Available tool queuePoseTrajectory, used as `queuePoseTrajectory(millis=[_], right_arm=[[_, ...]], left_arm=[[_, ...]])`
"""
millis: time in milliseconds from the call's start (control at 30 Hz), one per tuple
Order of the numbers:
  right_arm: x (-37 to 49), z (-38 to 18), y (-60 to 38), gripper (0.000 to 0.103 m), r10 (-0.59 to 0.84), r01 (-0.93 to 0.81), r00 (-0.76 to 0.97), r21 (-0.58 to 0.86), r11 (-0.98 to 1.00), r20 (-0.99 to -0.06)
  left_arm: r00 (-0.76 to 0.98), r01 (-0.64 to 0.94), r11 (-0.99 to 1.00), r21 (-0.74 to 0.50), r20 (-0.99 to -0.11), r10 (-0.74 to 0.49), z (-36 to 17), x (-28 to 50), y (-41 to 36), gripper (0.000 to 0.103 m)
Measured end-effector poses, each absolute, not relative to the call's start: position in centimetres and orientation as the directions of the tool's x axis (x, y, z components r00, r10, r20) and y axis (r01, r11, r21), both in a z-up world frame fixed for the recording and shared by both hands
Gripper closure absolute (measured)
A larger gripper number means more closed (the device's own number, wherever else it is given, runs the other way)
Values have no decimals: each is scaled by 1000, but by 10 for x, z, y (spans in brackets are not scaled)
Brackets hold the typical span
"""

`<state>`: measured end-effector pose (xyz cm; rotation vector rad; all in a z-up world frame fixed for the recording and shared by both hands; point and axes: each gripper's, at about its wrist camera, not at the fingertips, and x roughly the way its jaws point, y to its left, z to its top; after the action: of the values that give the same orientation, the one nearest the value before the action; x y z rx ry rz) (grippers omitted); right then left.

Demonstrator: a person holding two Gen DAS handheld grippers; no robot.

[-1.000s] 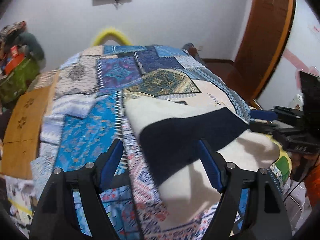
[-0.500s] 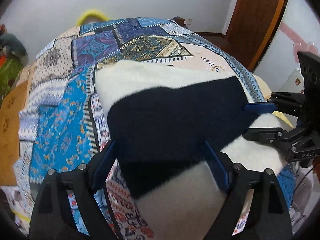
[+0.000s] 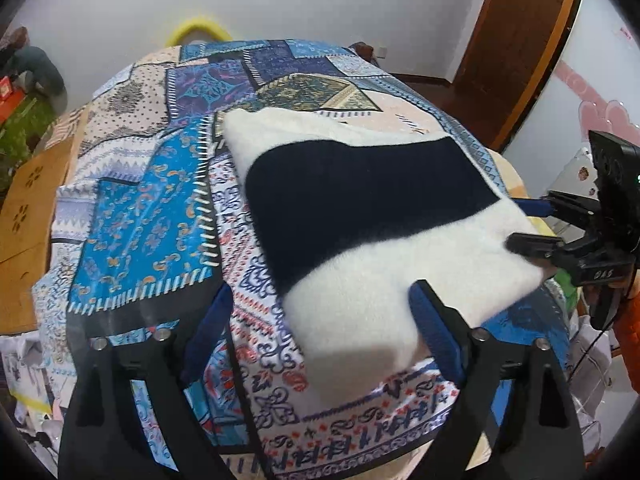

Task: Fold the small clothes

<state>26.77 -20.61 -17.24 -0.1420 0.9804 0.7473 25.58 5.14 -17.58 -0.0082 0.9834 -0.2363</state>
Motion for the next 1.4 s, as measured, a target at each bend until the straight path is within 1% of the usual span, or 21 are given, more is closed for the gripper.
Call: queuePoseTrajectory(millis=[33, 100, 167, 367, 467, 600, 633, 667, 700, 800, 867, 900, 967, 1033, 1167, 1400], right_arm=[[268, -173, -211, 28, 509, -610, 341, 226, 759, -790], [271, -175, -217, 23, 511, -576, 350, 250, 779, -785], [273, -179, -220, 21, 525, -551, 343, 286, 784, -779], [288, -197, -217, 17, 564, -489, 299, 384, 783, -770], [296, -206, -215, 16, 590, -458, 271, 437, 774, -761], [305, -215, -211, 16, 621, -430, 242, 491, 758, -746], [307, -216, -209, 16, 626, -425, 236, 500, 754, -744], [309, -217, -207, 15, 633, -419, 228, 512, 750, -740], [310, -218, -206, 16, 636, -415, 226, 518, 748, -738], [313, -218, -205, 27, 644, -415, 221, 527, 741, -732], [313, -215, -207, 39, 653, -415, 216, 538, 734, -726], [312, -214, -209, 42, 655, -417, 214, 539, 732, -725], [308, -207, -208, 56, 647, -438, 227, 517, 735, -728], [300, -193, -205, 61, 629, -487, 276, 459, 743, -726], [285, -160, -194, 64, 629, -561, 345, 384, 733, -697], [283, -114, -168, 64, 685, -616, 385, 380, 690, -618]], left_arm=[[527, 183, 976, -120, -826, -200, -178, 256, 54, 8], [506, 154, 971, -184, -829, -237, -183, 260, 61, 8], [487, 127, 963, -238, -831, -270, -187, 265, 66, 6], [403, 58, 904, -424, -818, -410, -210, 291, 76, 5], [377, 41, 880, -473, -809, -452, -218, 300, 75, 5], [362, 44, 866, -498, -800, -478, -223, 311, 69, 6], [361, 48, 863, -503, -797, -485, -224, 313, 67, 9], [358, 58, 856, -514, -789, -499, -224, 314, 65, 16], [356, 61, 853, -518, -788, -503, -224, 317, 62, 16], [370, 66, 860, -506, -788, -492, -221, 320, 58, 21], [376, 69, 861, -503, -787, -490, -216, 318, 59, 28], [381, 79, 863, -499, -785, -489, -211, 316, 58, 31], [394, 109, 869, -482, -782, -484, -202, 314, 57, 36], [416, 153, 882, -446, -781, -467, -187, 308, 53, 39], [488, 190, 896, -401, -753, -441, -154, 295, 59, 39], [609, 194, 912, -360, -685, -400, -104, 273, 94, 39]])
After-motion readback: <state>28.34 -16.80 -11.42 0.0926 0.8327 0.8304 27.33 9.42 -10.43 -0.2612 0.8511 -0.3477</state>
